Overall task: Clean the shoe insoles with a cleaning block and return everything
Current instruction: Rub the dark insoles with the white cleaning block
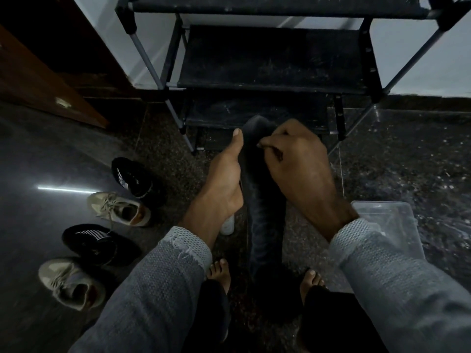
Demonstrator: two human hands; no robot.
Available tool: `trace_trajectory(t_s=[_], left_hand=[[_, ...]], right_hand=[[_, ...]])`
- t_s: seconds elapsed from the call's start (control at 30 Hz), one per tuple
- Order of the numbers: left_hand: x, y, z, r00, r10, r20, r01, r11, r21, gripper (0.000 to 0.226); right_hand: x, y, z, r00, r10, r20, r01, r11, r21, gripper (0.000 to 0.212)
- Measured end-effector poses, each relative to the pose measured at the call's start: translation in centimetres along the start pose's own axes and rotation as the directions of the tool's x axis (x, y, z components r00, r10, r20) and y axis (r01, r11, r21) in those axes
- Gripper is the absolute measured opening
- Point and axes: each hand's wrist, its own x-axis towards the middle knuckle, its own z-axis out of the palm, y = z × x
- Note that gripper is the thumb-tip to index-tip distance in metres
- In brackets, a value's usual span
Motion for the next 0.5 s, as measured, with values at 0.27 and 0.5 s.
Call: trace_trajectory(t_s=[0.27,0.5], left_hand=[[0.1,-0.7,0.3,0.999,0.026,0.022,-0.027,0.999,0.019,0.049],[0.0,0.0,-0.1,1.000,0.003,0.004,-0.003,1.000,-0.002,0.052]], right_hand=[[0.3,-1.0,0.1,0.999,-0.002,-0.049,0.007,0.994,0.105,0.015],[-0.1,0.0,-0.2,1.000,-0.011,0.001,0.011,0.997,0.082,0.016]])
